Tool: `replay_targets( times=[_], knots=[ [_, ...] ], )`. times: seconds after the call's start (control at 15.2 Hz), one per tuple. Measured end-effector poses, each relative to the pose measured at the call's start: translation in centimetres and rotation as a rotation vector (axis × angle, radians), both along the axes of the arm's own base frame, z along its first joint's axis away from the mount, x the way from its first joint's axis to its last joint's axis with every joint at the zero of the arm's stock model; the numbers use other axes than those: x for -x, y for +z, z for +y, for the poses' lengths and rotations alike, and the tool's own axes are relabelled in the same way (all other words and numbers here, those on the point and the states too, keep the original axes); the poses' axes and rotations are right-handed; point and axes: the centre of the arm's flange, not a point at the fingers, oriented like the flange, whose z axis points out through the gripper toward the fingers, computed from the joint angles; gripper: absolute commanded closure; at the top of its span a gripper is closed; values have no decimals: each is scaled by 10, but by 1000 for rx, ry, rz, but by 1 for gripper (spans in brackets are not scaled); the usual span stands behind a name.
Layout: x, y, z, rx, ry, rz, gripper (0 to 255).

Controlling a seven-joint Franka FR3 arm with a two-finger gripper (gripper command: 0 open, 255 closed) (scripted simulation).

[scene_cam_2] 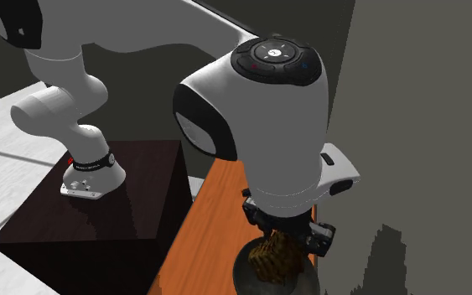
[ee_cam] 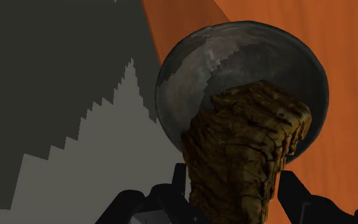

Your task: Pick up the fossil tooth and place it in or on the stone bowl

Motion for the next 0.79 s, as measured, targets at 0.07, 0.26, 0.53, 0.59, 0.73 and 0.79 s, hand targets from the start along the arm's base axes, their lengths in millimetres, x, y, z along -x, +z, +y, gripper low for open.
replay_targets(
  times=[0.07,0.26,0.53,0.59,0.73,0.79],
  knots=[
    [0,-4,-1,0,0,0,255],
    [0,-21,-1,0,1,0,255],
    [0,-41,-2,0,1,0,255],
    [0,-46,-2,0,1,0,255],
    [0,-57,-1,0,1,0,255],
    [0,-63,-2,0,1,0,255]
  ],
)
